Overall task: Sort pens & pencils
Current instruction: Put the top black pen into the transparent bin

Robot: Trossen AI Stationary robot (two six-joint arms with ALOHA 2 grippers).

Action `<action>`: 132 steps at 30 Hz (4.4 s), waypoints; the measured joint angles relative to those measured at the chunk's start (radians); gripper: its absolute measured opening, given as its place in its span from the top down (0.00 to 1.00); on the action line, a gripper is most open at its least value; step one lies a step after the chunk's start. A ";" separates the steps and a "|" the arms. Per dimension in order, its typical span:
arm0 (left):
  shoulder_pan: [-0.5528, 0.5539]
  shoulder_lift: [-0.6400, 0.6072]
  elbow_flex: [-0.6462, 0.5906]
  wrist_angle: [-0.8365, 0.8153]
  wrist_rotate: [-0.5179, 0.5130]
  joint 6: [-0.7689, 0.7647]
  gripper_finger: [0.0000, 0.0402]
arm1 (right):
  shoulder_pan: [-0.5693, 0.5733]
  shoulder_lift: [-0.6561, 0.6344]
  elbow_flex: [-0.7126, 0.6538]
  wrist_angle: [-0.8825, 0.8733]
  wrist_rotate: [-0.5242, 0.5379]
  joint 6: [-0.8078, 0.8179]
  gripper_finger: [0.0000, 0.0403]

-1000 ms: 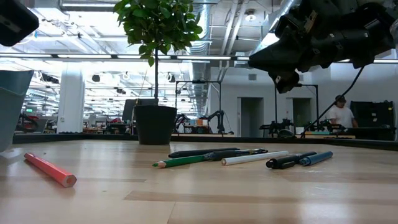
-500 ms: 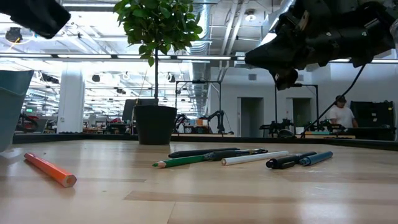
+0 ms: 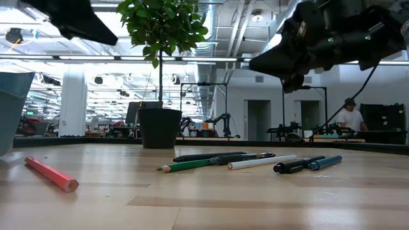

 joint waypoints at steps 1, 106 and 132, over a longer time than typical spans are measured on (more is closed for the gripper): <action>0.027 0.002 0.000 0.012 0.004 0.000 0.84 | -0.012 0.000 0.000 -0.006 -0.004 0.000 0.84; 0.190 0.179 0.000 0.125 0.215 0.072 0.84 | -0.004 0.477 0.440 -0.627 -0.378 -0.301 0.83; 0.191 0.179 0.000 0.114 0.210 0.072 0.84 | -0.028 0.476 0.513 -0.669 -0.423 -0.256 0.83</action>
